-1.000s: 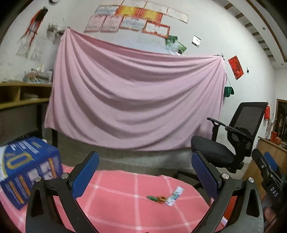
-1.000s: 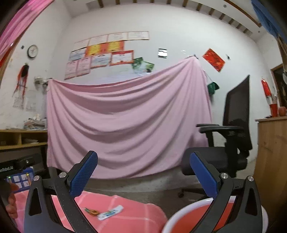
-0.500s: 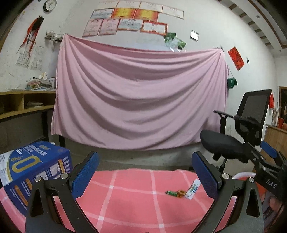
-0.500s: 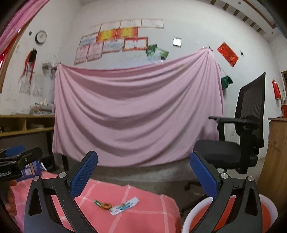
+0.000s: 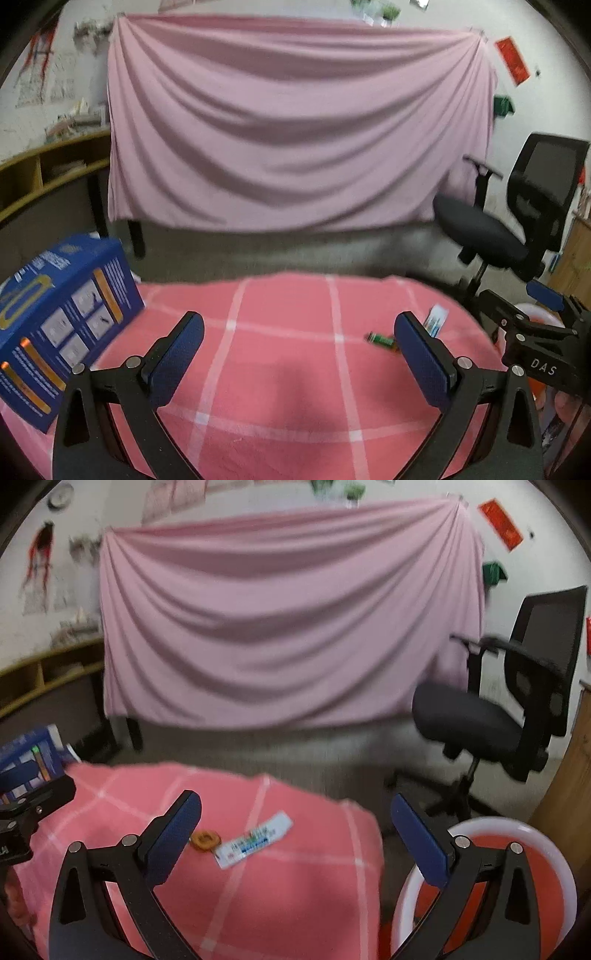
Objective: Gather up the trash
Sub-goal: 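Return both tools to the table toward the battery and white toothpaste tube, then grasp the white toothpaste tube with the right tool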
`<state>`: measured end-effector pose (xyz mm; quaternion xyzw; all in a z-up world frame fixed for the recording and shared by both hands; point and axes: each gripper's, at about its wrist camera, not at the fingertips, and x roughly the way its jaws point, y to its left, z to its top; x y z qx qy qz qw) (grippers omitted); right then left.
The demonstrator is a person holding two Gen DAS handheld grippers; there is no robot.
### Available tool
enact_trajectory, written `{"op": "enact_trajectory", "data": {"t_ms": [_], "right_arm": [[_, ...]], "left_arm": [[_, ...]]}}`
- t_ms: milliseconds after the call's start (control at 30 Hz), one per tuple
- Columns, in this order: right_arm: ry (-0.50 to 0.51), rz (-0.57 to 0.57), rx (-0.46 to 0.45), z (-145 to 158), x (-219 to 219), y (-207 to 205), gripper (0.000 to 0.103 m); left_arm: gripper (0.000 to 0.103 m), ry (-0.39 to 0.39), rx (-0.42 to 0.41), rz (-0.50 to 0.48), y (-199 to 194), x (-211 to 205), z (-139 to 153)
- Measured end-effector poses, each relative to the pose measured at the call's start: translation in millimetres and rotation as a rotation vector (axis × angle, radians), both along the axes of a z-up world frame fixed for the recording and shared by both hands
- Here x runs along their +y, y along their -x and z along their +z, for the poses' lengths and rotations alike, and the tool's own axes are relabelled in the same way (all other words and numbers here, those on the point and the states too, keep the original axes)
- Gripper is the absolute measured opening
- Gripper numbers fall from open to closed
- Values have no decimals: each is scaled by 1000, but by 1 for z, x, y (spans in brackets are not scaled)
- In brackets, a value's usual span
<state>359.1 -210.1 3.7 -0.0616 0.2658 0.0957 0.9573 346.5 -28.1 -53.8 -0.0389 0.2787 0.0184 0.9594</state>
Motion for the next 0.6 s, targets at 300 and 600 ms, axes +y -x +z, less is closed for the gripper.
{"op": "enact_trajectory", "data": {"t_ms": [300, 600], "right_arm": [[59, 2, 210, -26, 10, -25, 88], [-57, 63, 389, -45, 14, -50, 64]], "left_arm": [[100, 41, 205, -30, -30, -2, -22], [73, 108, 302, -90, -43, 5, -31]]}}
